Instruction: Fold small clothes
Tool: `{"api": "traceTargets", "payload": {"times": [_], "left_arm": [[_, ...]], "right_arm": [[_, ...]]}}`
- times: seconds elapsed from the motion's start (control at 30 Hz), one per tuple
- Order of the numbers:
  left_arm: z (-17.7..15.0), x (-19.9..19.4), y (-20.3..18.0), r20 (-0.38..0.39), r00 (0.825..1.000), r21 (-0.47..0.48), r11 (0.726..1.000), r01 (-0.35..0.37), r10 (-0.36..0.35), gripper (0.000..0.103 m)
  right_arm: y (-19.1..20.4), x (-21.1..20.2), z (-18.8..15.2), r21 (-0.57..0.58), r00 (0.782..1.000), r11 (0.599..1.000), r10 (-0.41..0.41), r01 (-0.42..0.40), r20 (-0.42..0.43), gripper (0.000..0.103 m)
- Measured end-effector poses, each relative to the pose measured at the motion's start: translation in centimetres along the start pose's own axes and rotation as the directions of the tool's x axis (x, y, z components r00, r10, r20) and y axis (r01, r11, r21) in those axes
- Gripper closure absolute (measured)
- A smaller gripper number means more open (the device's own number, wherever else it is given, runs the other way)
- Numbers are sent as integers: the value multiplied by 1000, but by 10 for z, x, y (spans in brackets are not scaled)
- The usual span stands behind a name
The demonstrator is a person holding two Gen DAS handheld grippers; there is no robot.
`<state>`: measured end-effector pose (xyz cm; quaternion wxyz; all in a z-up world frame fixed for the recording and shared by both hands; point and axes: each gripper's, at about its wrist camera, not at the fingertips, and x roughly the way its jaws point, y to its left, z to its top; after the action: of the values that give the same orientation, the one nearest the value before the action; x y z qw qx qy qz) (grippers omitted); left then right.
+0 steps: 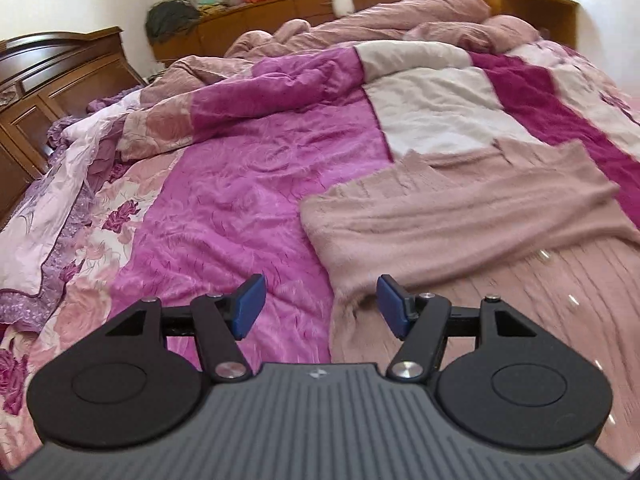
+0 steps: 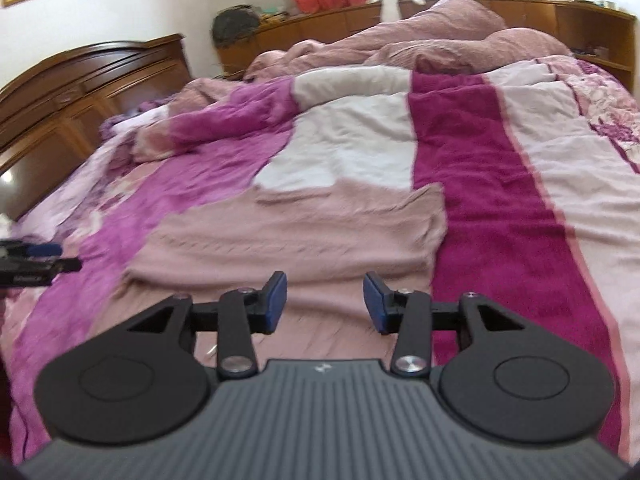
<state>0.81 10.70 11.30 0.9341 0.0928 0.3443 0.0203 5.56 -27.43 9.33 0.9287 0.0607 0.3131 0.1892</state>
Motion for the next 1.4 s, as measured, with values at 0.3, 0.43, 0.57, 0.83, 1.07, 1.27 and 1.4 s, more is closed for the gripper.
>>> {"api": "traceTargets", "payload": {"times": [0.3,0.43,0.57,0.83,1.07,1.27,1.4], "left_arm": [[-66,-53,-34,-46,996,63,995,80,-77,33],[-101,-62,-60,-78,991,126,985,119,-110,33],[-125,-65,-81,-113,984,196,968,158,-137,33],[-155,-64,-101,-216,946,253,922,295,-243,33],[-177,-56,-121,-249,944,355,887,295,-215,33],[-175,-48,-128,-193,968,379,897,226,-163,32],[-168,-46,-126,-160,977,370,909,194,-144,32]], "right_arm": [[43,-29,-64,-125,995,991,34,-45,-89,48],[60,-34,-91,-237,991,971,8,-41,-136,48],[74,-38,-113,-345,983,937,-15,-50,-181,39],[91,-37,-144,-474,957,873,-27,-118,-288,37],[96,-25,-161,-534,936,836,-78,-126,-344,35],[101,-13,-168,-570,948,820,-142,-48,-284,29],[100,-12,-166,-571,960,821,-166,7,-227,29]]}}
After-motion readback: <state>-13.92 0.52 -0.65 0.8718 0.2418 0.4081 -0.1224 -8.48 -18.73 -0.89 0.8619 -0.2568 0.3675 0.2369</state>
